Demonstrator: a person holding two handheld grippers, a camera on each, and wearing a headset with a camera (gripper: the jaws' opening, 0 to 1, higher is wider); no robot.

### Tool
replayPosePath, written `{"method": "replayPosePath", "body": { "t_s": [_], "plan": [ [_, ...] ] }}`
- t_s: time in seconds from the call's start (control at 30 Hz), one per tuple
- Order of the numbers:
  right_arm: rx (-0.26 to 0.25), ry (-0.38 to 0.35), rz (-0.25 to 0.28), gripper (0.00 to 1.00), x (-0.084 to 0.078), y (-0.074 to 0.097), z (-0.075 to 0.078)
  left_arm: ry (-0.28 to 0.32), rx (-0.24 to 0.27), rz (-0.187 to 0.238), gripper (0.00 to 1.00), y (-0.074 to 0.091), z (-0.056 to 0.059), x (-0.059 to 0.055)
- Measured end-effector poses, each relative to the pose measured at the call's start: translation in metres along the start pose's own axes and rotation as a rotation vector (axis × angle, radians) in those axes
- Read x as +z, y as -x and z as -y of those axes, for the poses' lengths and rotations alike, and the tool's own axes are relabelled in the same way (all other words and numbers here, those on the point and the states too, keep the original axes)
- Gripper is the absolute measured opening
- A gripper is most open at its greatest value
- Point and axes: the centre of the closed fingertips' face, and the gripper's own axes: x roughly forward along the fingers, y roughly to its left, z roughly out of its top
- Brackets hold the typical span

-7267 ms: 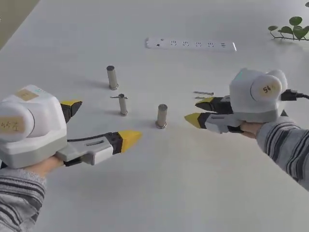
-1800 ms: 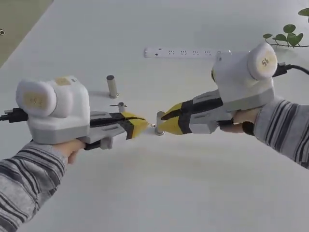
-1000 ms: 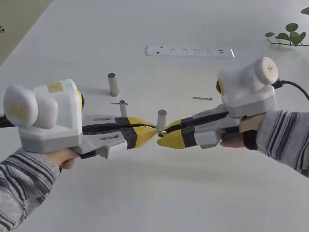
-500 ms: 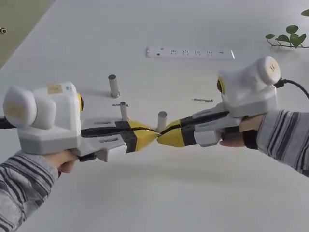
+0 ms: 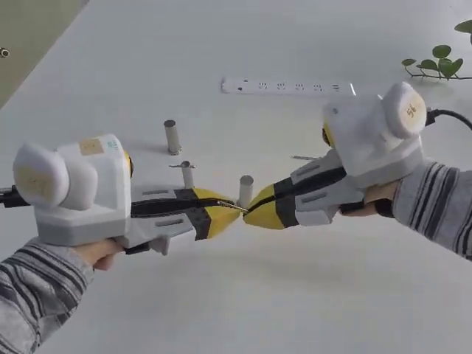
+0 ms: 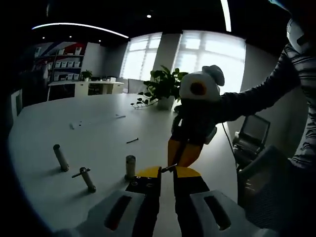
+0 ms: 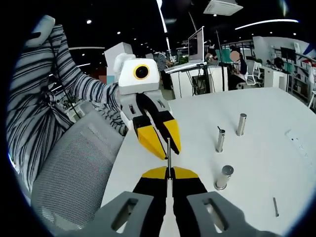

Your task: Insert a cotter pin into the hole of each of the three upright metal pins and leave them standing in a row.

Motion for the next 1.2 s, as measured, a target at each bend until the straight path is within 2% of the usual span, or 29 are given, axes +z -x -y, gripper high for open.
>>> {"method": "replayPosePath", "body": {
  "t_s": [0.13,0.23,0.33,0.4,0.47,0.57,0.67,0.77,0.9,1.07,1.2],
  "plan": [
    [-0.018,0.005,-0.007,0.0,-0.001,0.002,0.004,-0.01,0.018,-0.012,0.09,-0.004,-0.002,-0.003],
    [-0.042,0.01,-0.013,0.0,-0.003,0.004,0.009,-0.001,0.057,0.0,0.17,-0.006,-0.01,-0.005],
    [-0.058,0.0,-0.019,0.0,-0.007,0.01,0.016,-0.002,0.08,0.001,0.2,-0.009,-0.013,-0.005],
    [-0.092,0.01,-0.04,0.0,-0.011,0.013,0.024,-0.011,0.102,0.006,0.23,-0.01,-0.016,-0.005],
    [-0.108,0.004,-0.05,0.0,-0.014,0.015,0.029,-0.056,0.156,0.007,0.22,-0.011,-0.024,-0.004],
    [-0.125,-0.007,-0.059,0.0,-0.018,0.018,0.036,-0.038,0.177,0.02,0.23,-0.014,-0.026,-0.003],
    [-0.152,-0.002,-0.086,0.0,-0.025,0.02,0.045,-0.06,0.248,0.008,0.23,-0.018,-0.035,-0.006],
    [-0.183,0.003,-0.125,0.0,-0.033,0.023,0.054,-0.056,0.278,0.005,0.23,-0.023,-0.041,-0.009],
    [-0.194,0.007,-0.148,0.0,-0.039,0.024,0.061,-0.052,0.328,0.022,0.24,-0.03,-0.05,-0.007],
    [-0.211,0.031,-0.214,0.0,-0.05,0.024,0.07,-0.065,0.372,-0.016,0.24,-0.037,-0.059,-0.015],
    [-0.224,0.037,-0.242,0.0,-0.057,0.025,0.078,-0.077,0.395,-0.059,0.22,-0.044,-0.067,-0.026]
  ]
}}
